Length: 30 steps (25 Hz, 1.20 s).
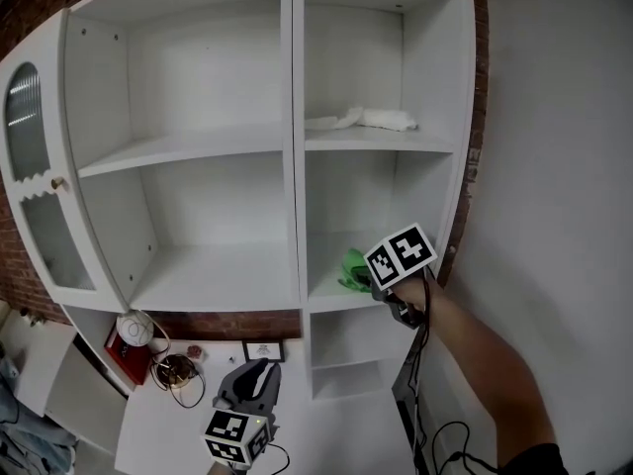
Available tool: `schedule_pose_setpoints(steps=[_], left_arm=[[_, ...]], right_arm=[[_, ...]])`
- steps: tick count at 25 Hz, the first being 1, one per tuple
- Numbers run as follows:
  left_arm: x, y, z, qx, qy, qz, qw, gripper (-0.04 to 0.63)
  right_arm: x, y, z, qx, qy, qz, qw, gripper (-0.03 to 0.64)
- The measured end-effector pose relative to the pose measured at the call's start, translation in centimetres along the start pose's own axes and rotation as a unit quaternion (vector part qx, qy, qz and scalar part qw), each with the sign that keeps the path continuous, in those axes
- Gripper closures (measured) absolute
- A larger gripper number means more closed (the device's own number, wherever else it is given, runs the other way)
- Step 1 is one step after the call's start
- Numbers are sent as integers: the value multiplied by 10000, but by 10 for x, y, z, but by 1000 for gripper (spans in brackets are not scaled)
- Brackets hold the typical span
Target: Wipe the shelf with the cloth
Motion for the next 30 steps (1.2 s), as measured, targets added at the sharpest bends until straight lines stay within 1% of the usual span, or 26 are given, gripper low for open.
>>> schedule_pose_setpoints(steps=[7,11,15,26,28,30], left_arm=[[-4,-19,20,-361,20,-18,9993,524],[-5,-27,30,-530,21,-28,9986,524],[-5,-31,33,-582,29,-25,9983,523],[-5,-42,41,-712,64,-29,9974,525],[-5,-43,44,-739,68,-39,9972,523],[-7,-44,44,-744,65,-69,9972,523]], right_arm=[[-29,27,31,-662,63,-195,9976,517],[-40,39,41,-876,34,-243,9958,517],[-47,46,44,-1021,110,-260,9944,517],[-54,56,45,-1590,780,-388,9834,517],[-55,59,42,-1734,957,-365,9795,517],[-53,62,37,-1842,1124,-218,9762,517]])
Point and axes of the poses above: the fingertips, and each gripper's own axes: y backward along the fingers, z to its right, x out of its top, the point moved 4 cm from there along y, backward along the fingers, and after that the axes turned 10 degrees about y, right-handed, at the moved point
